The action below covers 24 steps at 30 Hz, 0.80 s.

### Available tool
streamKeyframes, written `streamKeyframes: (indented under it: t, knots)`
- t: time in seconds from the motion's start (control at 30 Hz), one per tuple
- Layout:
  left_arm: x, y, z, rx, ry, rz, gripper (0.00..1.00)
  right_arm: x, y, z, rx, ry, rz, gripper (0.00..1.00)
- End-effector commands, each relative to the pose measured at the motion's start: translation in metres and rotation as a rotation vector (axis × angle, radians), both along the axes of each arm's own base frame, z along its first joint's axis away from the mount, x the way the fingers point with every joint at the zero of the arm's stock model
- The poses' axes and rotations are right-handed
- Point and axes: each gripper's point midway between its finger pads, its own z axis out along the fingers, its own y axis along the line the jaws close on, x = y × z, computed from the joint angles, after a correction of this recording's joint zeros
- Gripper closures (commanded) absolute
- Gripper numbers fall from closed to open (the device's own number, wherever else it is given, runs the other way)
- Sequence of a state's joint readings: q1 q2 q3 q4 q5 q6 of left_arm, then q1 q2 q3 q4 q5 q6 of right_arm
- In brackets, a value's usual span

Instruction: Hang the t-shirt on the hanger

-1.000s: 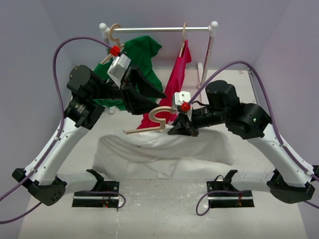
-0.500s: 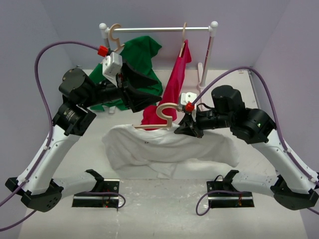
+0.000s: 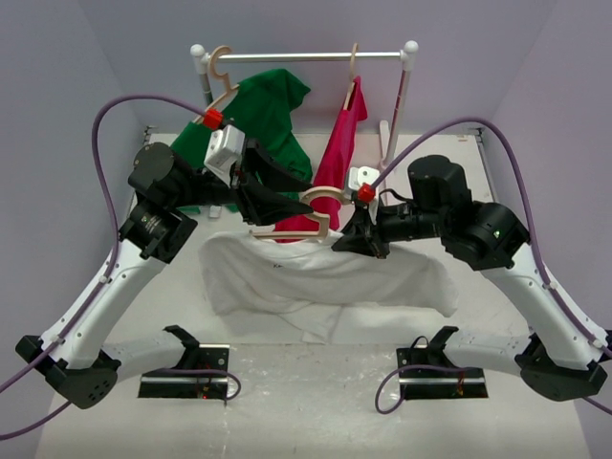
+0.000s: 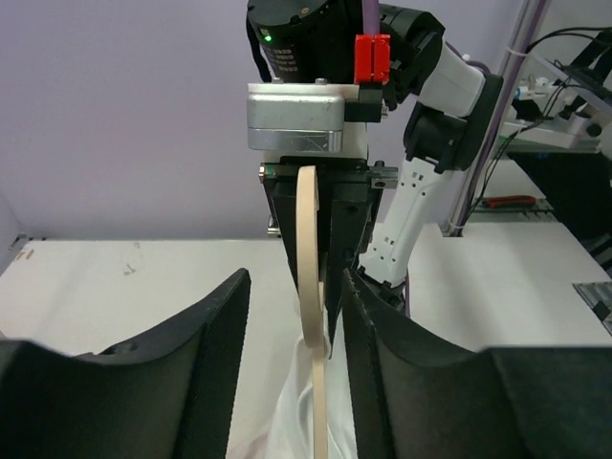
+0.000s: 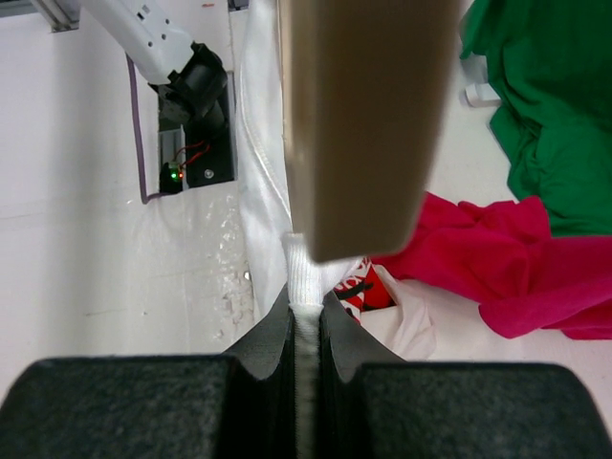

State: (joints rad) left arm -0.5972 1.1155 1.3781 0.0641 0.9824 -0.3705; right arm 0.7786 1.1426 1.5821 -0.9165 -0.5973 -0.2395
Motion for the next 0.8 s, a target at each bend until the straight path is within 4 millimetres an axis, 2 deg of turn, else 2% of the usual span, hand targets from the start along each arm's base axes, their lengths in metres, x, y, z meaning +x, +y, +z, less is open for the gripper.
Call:
streamKeyframes:
  t: [0.0,0.03,0.07,0.23,0.3,0.4,0.47,0.53,0.6,0.7,0.77]
  knots:
    - [-0.001,-0.005,0.008,-0.018,-0.035,-0.044,0.77,-0.002,0.014,0.034,0.104,-0.041,0.064,1.00]
    - [0.000,-0.006,0.009,-0.018,-0.032,-0.046,0.93,-0.002,0.015,0.034,0.105,-0.040,0.066,1.00]
    - [0.001,-0.007,0.009,-0.015,-0.027,-0.048,1.00,-0.001,0.016,0.034,0.104,-0.040,0.069,1.00]
    - [0.004,-0.007,0.010,-0.006,-0.013,-0.027,1.00,0.005,0.013,0.028,0.087,-0.060,0.037,1.00]
    - [0.022,-0.002,0.011,0.005,0.023,0.111,1.00,0.016,0.003,0.023,0.082,-0.091,-0.040,0.73]
    - [0.033,0.007,0.018,0.005,0.031,0.226,1.00,0.026,-0.018,0.019,0.115,-0.121,-0.149,0.42]
    - [0.030,0.012,0.019,0.009,0.033,0.242,1.00,0.037,-0.040,0.017,0.143,-0.159,-0.257,0.31]
    - [0.022,0.017,0.021,0.001,0.029,0.238,1.00,0.051,-0.066,0.011,0.148,-0.208,-0.387,0.25]
    - [0.015,0.021,0.024,-0.018,0.025,0.235,1.00,0.057,-0.087,-0.004,0.133,-0.215,-0.473,0.22]
    - [0.010,0.027,0.030,-0.037,0.017,0.256,1.00,0.059,-0.103,-0.025,0.114,-0.196,-0.531,0.22]
    - [0.006,0.031,0.036,-0.049,0.006,0.256,1.00,0.063,-0.111,-0.031,0.104,-0.205,-0.578,0.24]
